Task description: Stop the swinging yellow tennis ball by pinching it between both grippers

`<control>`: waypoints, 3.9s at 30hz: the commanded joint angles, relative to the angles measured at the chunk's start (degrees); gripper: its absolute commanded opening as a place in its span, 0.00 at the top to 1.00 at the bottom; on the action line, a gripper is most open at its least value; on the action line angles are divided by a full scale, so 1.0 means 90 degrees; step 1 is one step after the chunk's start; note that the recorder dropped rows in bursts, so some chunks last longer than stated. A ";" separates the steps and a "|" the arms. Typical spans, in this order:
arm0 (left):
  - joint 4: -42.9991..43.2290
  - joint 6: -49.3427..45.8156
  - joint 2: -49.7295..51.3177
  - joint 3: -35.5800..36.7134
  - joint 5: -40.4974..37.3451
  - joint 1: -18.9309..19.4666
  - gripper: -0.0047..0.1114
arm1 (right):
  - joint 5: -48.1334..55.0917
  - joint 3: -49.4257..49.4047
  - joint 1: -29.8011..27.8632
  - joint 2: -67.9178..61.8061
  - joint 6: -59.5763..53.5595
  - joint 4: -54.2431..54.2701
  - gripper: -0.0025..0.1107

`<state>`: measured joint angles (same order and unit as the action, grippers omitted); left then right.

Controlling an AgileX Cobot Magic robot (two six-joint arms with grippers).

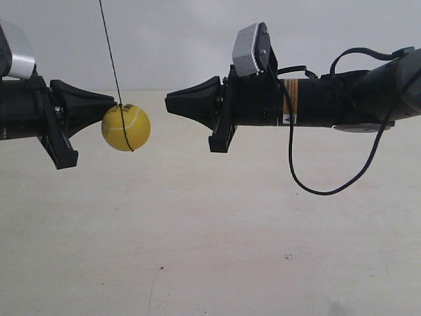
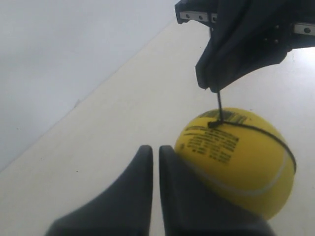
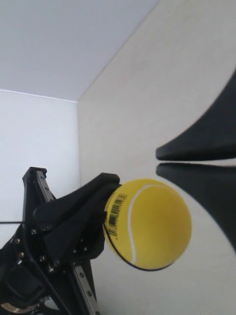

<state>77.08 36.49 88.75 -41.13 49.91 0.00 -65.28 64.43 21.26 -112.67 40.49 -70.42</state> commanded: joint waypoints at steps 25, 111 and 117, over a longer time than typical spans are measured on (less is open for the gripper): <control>0.0032 0.0040 -0.0034 -0.0022 0.0137 -0.0009 0.92 | 0.0904 0.0416 0.0002 0.0002 -0.0059 -0.0031 0.98; -0.0119 -0.0223 0.0383 -0.0022 0.0027 0.0014 0.92 | 0.0262 0.1298 -0.0281 -0.0658 0.1002 -0.0805 0.98; 0.0005 -0.0130 0.0255 -0.0022 -0.0308 0.0014 0.92 | -0.0247 0.1298 -0.0644 -0.0658 0.1111 -0.0788 0.98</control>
<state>76.72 34.44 92.12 -41.13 49.15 0.00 -64.85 75.90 16.91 -118.80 50.08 -77.71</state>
